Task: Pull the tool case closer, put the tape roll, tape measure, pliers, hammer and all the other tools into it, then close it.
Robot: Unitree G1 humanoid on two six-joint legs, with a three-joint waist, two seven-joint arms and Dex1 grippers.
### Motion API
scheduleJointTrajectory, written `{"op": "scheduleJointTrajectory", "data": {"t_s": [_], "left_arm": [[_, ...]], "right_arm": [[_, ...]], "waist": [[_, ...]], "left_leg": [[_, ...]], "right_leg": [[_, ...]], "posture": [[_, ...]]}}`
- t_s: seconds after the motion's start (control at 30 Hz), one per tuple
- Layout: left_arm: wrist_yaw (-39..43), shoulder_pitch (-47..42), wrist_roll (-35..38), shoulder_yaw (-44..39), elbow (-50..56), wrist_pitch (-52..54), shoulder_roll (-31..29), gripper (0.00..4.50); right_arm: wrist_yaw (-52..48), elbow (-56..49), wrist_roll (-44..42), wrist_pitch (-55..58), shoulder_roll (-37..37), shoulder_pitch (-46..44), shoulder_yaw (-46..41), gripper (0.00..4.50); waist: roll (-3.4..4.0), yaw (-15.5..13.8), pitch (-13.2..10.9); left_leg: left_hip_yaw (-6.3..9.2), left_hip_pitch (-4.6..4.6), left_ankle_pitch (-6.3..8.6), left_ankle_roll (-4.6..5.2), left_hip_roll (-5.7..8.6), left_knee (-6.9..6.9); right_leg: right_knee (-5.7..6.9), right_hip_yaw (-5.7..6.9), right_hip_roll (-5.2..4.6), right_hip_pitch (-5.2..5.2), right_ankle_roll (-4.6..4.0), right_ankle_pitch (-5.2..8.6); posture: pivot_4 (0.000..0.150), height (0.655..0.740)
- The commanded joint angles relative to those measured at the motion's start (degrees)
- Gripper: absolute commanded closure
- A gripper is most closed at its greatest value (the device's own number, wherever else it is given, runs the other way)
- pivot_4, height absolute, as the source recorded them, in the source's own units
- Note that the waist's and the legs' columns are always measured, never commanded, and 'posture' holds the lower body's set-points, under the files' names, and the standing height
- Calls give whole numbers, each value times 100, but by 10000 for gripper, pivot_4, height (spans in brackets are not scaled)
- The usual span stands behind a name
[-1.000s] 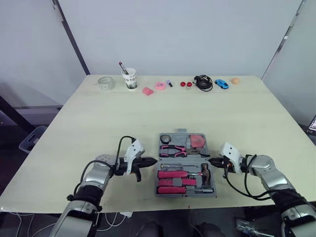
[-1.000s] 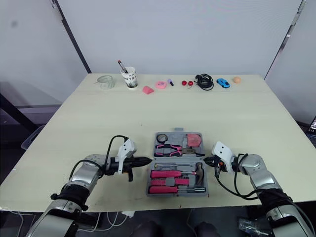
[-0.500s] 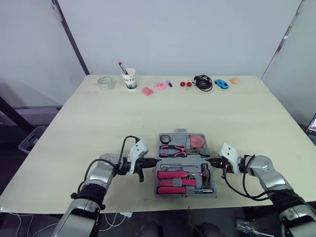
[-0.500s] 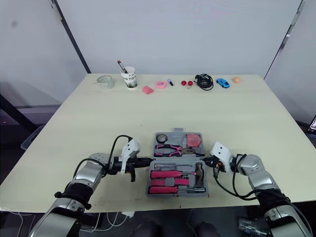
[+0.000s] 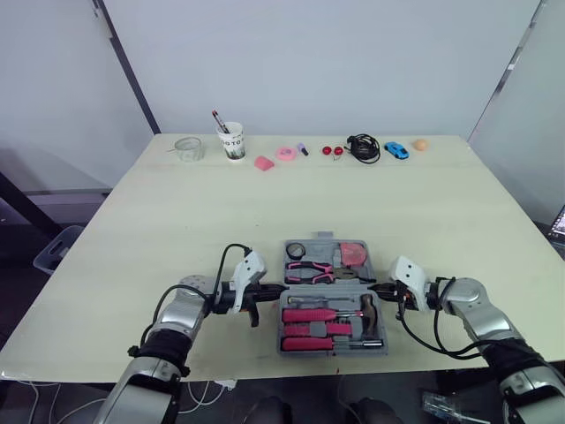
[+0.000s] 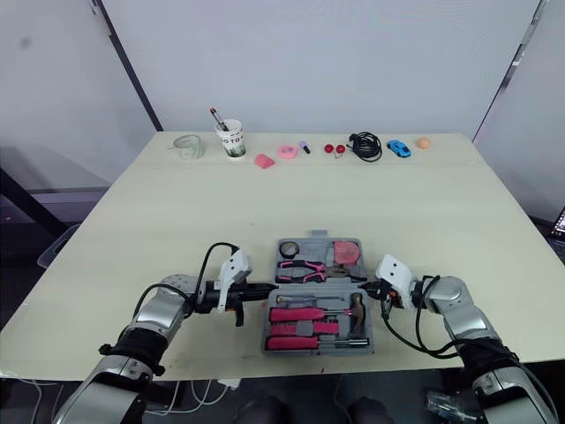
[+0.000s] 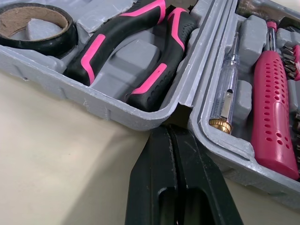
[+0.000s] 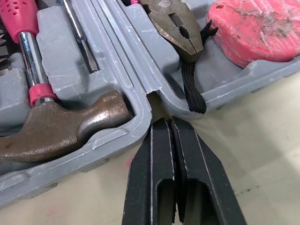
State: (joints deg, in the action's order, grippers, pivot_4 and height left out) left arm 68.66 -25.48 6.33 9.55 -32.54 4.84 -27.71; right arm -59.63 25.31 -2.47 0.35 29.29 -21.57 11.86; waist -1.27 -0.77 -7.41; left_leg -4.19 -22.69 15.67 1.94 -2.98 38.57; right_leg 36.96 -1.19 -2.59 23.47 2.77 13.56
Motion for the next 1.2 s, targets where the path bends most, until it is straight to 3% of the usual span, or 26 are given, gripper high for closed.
{"op": "scheduleJointTrajectory", "data": {"t_s": [0.03,1.2], "left_arm": [[308,228,-89,354,262,155,36,44999],[323,689,-161,403,751,410,-164,44999]], "right_arm": [[-253,-306,-159,73,33,104,13,44388],[-437,-553,-148,326,110,311,76,44388]], "waist": [[1,5,1],[12,14,16]], "left_leg": [[0,0,0,0,0,0],[2,3,0,0,-1,-4]], "right_leg": [[0,0,0,0,0,0],[-1,0,0,0,-1,1]], "posture": [[1500,7400],[1500,7400]]}}
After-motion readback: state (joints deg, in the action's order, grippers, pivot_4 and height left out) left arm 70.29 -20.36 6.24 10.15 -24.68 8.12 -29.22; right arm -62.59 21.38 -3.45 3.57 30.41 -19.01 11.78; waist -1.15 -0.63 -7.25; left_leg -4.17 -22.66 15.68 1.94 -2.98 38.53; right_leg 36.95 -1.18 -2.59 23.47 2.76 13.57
